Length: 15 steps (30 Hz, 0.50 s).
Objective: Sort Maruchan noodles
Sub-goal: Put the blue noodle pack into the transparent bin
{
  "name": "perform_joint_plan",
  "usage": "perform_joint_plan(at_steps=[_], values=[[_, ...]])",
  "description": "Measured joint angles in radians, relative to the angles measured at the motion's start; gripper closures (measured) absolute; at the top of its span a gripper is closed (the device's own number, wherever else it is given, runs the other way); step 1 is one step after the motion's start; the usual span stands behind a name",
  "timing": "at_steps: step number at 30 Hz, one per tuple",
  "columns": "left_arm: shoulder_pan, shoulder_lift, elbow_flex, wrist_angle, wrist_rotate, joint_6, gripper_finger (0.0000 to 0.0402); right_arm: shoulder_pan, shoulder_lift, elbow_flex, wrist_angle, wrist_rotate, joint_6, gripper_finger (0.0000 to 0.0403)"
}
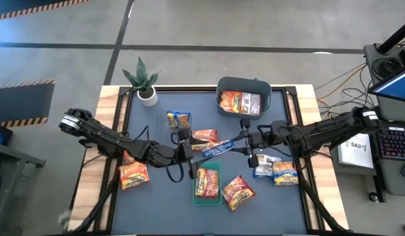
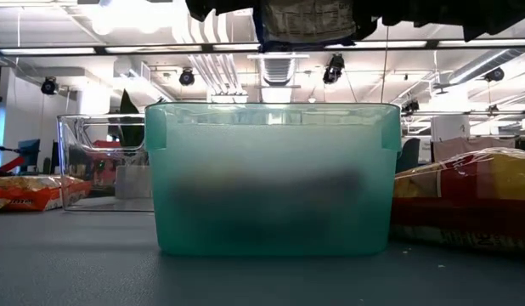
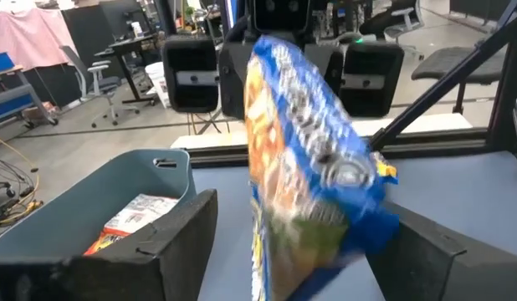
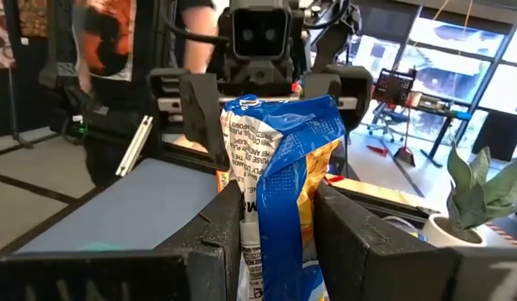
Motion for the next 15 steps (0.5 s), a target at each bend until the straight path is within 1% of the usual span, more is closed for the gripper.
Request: perform_joint_plan(at_steps=[2, 5, 13, 15], values=[[0.000, 0.000, 0.000, 0.004, 0.000, 0.000, 0.0159, 0.000, 0.001, -0.001, 0.002, 0.001, 0.000, 0.0301], [0.000, 0.002, 0.000, 0.004, -0.001, 0.000, 0.0191, 0.000, 0.001, -0.001, 0.015, 0.000, 0.000, 0.0300], [0.000, 0.022, 0.012, 0.002, -0.011, 0.004, 0.0300, 0.000, 0.012, -0.001, 0.017, 0.003, 0.013, 0.0288], [0.000, 0.022, 0.014, 0.002, -0.014, 0.000, 0.0310, -0.002, 0.019, -0.001, 0.021, 0.004, 0.057, 0.0282]])
